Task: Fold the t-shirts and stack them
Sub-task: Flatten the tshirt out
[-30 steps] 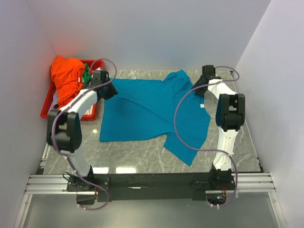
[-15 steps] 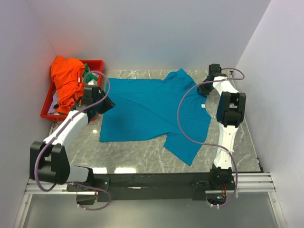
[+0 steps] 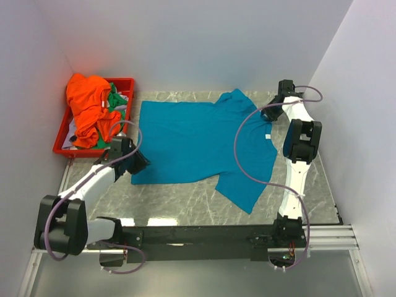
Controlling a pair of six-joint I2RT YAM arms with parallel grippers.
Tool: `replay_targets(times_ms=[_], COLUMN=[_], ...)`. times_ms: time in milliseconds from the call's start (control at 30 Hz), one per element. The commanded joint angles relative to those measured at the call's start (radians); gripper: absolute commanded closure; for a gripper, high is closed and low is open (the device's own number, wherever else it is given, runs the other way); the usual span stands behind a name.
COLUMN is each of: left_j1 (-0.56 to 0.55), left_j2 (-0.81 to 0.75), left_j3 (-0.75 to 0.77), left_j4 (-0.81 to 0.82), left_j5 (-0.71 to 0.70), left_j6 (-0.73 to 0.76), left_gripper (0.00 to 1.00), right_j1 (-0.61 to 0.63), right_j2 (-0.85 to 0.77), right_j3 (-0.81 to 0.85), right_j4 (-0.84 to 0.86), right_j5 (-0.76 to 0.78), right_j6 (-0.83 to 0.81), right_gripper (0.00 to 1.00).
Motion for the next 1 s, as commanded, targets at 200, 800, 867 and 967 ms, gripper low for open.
replay_targets(times_ms=[200, 800, 867, 967], left_j1=[-0.002, -0.002, -0.002, -0.002], left_j2=[-0.216, -0.265, -0.253, -0.242], left_j3=[-0.111, -0.225, -0.229, -0.226], left_j4=[-0.047, -0.121, -0.117, -0.13], left_j5=[-0.167, -0.333, -0.337, -0.359], left_j6=[-0.144, -0.353, -0.361, -0.364], left_gripper=[0.62, 0.57, 0.57, 0.57], right_j1=[0.003, 0.051, 0.049, 0.049], right_j2=[-0.175, -1.263, -1.329, -1.386], right_j3=[-0.018, -1.31, -1.358, -1.415], right_j4=[-0.025, 0.291, 0.28, 0.249], right_j5=[0.013, 0.037, 0.063, 0.105], right_j6=[-0.049, 0.021, 0.009, -0.005], right_gripper=[0.57, 0.56, 0.56, 0.55])
